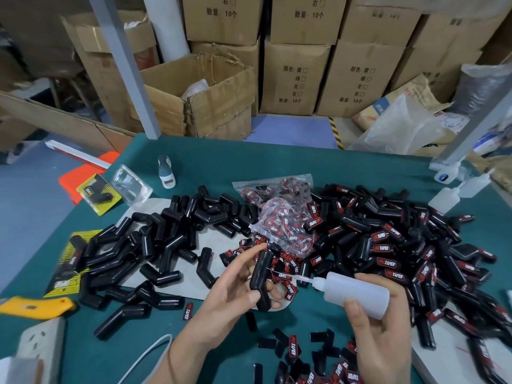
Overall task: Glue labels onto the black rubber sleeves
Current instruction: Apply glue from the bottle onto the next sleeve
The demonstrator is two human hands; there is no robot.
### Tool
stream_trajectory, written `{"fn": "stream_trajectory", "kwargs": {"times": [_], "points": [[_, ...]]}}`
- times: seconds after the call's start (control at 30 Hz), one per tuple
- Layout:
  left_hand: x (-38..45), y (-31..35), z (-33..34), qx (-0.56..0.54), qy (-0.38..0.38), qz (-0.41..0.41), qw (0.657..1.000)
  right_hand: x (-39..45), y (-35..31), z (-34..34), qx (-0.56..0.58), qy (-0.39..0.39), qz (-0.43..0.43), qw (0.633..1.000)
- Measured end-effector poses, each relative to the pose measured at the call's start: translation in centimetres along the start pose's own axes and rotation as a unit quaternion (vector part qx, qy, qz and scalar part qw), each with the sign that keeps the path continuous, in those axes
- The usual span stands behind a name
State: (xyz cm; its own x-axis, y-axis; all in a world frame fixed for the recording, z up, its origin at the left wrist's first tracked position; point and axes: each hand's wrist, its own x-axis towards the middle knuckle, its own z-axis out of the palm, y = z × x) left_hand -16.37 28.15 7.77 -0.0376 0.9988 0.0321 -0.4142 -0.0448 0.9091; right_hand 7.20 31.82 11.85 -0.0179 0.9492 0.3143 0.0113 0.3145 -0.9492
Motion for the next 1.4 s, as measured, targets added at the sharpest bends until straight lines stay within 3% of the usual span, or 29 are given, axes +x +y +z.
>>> {"fn": "stream_trajectory", "kwargs": {"times": [1.4], "points": [[-0.12, -0.05, -0.57, 0.002, -0.047, 0.001, 0.999, -0.28, 0.12, -0.4, -0.038, -0.004, -0.038, 0.999]]}}
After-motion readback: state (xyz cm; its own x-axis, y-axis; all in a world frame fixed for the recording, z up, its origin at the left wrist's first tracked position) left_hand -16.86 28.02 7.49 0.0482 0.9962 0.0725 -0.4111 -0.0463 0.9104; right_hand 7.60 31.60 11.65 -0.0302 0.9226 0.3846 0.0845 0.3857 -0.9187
